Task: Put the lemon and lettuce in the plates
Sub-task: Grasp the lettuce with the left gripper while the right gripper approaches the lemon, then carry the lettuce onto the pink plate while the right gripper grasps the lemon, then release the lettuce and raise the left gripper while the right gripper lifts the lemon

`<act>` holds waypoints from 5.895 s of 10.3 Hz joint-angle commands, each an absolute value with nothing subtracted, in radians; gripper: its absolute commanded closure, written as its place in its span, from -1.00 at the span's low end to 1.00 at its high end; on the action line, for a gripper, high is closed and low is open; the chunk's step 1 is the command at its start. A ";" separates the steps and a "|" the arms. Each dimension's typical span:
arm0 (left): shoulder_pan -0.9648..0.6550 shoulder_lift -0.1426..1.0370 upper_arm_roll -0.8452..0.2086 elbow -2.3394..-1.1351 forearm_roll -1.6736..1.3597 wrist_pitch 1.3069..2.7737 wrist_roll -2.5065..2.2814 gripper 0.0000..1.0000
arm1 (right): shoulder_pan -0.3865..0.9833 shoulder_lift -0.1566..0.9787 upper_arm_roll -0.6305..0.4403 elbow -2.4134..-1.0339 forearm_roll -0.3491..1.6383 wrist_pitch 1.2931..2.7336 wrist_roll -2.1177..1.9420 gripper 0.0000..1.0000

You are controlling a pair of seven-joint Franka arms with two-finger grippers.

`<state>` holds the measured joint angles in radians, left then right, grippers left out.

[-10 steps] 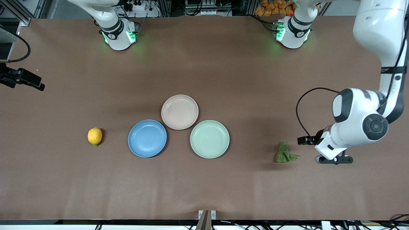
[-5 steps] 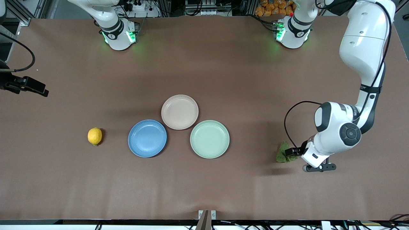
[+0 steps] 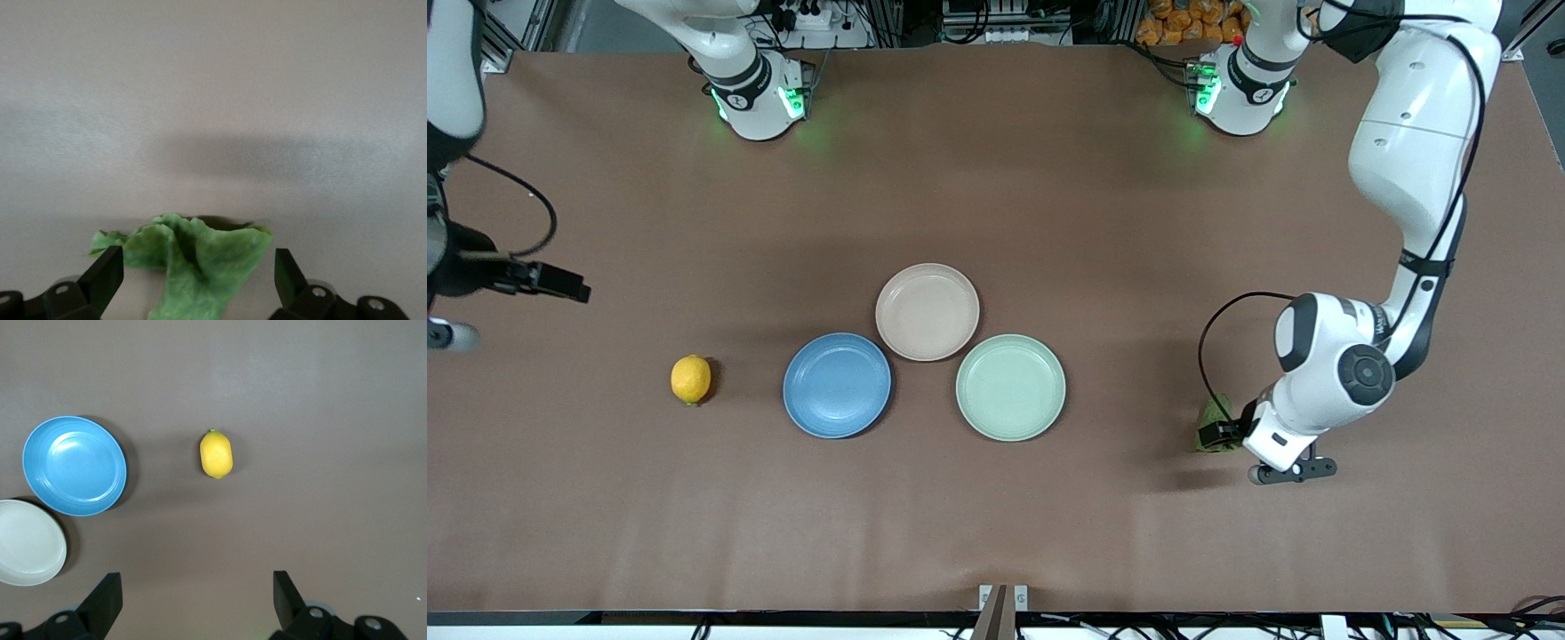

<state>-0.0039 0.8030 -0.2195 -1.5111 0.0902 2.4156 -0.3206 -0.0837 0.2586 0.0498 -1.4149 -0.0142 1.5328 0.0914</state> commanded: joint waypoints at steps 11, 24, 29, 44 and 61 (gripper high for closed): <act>-0.020 0.816 -0.209 -1.516 0.132 2.424 -0.459 1.00 | -0.129 0.456 0.049 -1.407 -0.003 1.812 0.087 -1.00; -0.227 0.634 -0.221 -1.532 0.130 2.278 -0.895 1.00 | -0.178 0.554 0.048 -1.420 -0.015 1.839 0.086 -1.00; -0.426 0.617 -0.221 -1.519 0.120 2.279 -1.083 1.00 | -0.166 0.554 0.048 -1.469 -0.009 1.848 0.098 -1.00; -0.730 0.767 -0.219 -1.503 0.060 2.729 -1.250 1.00 | -0.106 0.541 0.051 -1.811 -0.006 2.241 0.196 -1.00; -0.438 0.566 -0.055 -1.517 0.233 2.134 -1.109 -1.00 | -0.118 0.563 0.048 -1.916 -0.067 2.411 0.190 0.45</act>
